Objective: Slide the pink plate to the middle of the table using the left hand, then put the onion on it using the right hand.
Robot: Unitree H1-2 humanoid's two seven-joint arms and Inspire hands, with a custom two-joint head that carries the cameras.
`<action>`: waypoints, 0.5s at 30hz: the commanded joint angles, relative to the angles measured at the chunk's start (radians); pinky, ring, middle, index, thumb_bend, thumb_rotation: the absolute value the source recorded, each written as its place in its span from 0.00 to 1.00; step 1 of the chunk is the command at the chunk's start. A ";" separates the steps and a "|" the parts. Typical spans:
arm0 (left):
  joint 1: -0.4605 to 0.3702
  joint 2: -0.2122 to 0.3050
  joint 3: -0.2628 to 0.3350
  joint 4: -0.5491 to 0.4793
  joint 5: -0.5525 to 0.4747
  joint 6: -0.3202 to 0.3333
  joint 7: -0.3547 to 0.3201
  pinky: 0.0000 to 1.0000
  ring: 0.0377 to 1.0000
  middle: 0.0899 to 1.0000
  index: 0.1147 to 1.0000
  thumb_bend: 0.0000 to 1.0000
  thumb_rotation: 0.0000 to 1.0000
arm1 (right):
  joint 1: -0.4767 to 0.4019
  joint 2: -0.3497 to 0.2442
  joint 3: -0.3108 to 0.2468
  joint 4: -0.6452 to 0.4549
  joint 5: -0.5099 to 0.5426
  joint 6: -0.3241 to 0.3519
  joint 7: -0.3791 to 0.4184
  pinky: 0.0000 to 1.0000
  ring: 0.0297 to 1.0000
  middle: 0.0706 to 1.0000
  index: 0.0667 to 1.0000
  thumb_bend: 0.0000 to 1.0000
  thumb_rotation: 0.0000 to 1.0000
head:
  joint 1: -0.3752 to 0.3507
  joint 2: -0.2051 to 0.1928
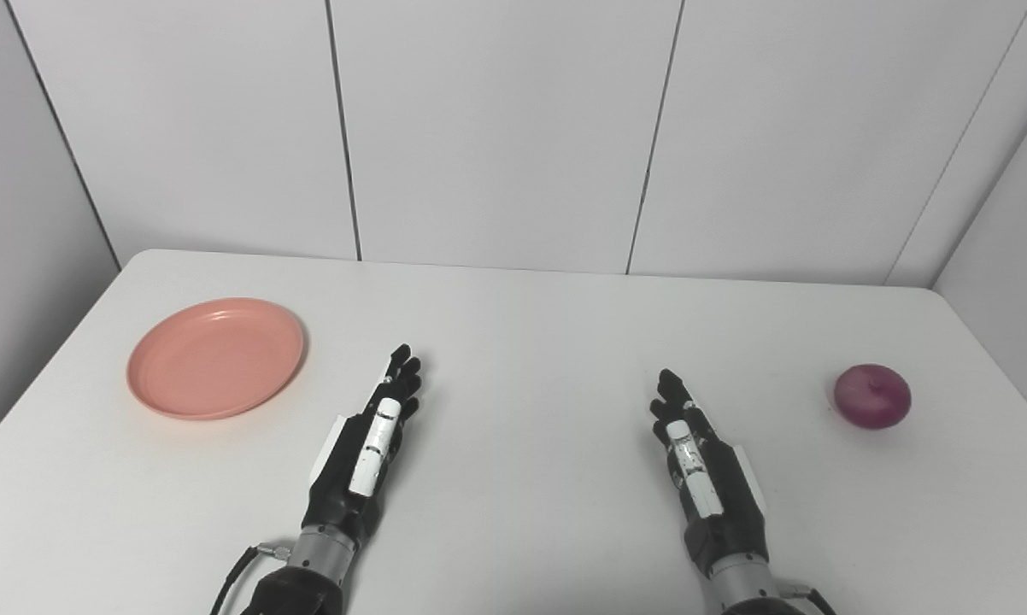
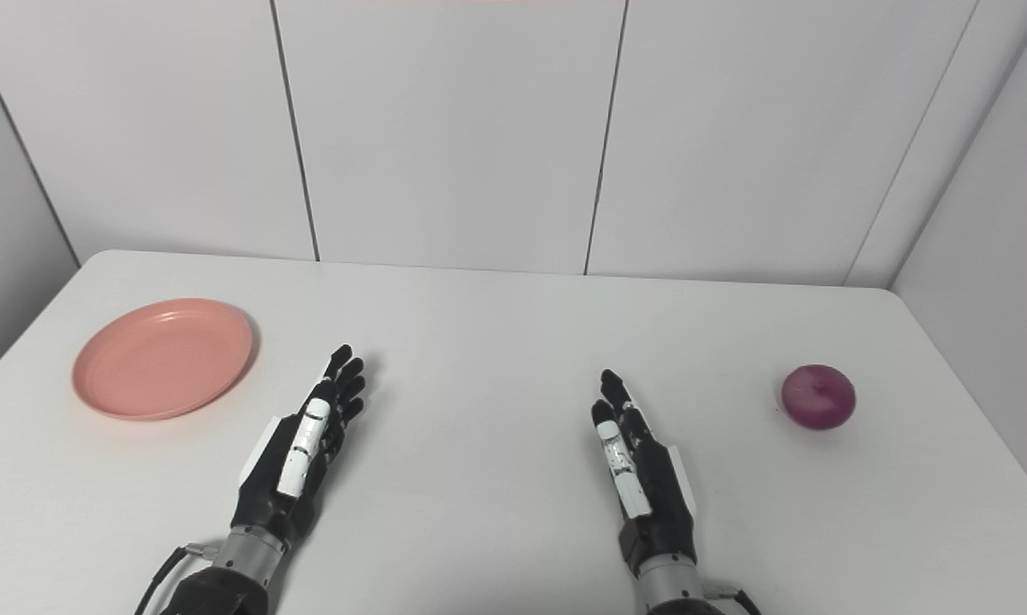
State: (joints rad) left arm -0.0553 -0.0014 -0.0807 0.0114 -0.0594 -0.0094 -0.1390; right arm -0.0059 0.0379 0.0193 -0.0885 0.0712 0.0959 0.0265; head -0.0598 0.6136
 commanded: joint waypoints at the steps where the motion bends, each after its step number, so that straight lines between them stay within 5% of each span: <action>1: -0.015 0.007 0.006 -0.012 -0.010 -0.014 -0.005 1.00 1.00 1.00 1.00 0.51 1.00 | -0.027 0.005 0.003 -0.011 -0.004 -0.061 0.001 0.98 0.97 0.96 0.93 0.61 0.75 | 0.001 -0.001; 15: -0.016 0.015 0.001 -0.011 -0.016 -0.009 -0.016 1.00 1.00 1.00 1.00 0.46 1.00 | -0.028 0.007 0.006 -0.012 -0.012 -0.074 0.002 1.00 0.98 0.97 0.94 0.48 0.82 | 0.000 -0.004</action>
State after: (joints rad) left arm -0.0554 0.0124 -0.0826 0.0114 -0.0600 -0.0093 -0.1492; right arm -0.0059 0.0380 0.0240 -0.0820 0.0578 0.0832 0.0265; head -0.0598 0.6105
